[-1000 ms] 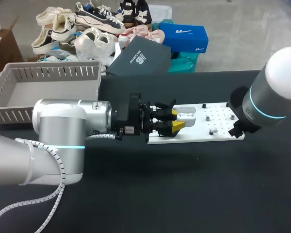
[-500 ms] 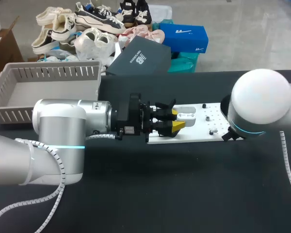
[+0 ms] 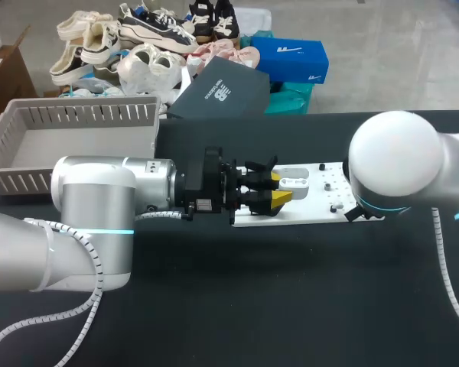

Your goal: Pick up each earbud case from the left stands, insert the matching earbuds, close the lid, and place the case in the box.

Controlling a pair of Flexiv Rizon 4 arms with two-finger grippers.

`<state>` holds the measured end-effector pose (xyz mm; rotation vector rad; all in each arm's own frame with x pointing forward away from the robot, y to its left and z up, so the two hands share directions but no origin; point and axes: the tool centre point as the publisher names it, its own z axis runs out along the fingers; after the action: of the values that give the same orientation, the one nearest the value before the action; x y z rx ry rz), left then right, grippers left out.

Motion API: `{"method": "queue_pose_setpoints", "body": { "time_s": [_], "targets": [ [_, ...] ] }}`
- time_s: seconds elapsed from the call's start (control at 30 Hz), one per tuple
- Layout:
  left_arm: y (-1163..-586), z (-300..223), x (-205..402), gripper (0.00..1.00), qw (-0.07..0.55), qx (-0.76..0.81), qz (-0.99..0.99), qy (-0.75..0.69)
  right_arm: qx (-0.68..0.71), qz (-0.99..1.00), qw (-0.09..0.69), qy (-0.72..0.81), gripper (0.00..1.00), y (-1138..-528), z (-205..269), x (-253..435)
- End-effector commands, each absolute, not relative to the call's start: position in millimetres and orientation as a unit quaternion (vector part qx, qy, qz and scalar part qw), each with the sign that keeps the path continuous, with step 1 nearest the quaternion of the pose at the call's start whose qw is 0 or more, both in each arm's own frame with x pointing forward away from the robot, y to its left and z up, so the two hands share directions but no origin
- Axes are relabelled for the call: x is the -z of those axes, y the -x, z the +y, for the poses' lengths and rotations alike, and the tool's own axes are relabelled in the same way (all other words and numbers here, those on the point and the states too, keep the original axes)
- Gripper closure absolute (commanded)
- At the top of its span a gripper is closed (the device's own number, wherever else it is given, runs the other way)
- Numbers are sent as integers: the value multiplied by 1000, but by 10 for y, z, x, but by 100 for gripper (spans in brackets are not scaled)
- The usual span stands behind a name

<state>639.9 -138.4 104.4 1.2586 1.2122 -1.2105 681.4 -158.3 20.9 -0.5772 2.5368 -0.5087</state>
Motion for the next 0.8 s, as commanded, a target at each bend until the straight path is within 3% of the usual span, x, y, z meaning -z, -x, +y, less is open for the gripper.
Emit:
{"method": "queue_pose_setpoints", "body": {
  "time_s": [0.03,0.37,0.63,0.73,0.8],
  "targets": [
    [-6383,-1387,-1041,100,489,496,499,-516,185,930,240,209,60,-6832,-1597,-201],
    [-6383,-1387,-1041,100,489,496,499,-516,181,933,233,207,68,-6838,-1593,-178],
    [-6383,-1387,-1041,100,489,496,499,-516,182,933,230,208,86,-6850,-1594,-161],
    [-6383,-1387,-1041,100,489,496,499,-516,183,934,228,208,100,-6854,-1602,-151],
    [-6383,-1387,-1041,100,489,496,499,-516,183,934,227,207,100,-6854,-1604,-150]
  ]
}}
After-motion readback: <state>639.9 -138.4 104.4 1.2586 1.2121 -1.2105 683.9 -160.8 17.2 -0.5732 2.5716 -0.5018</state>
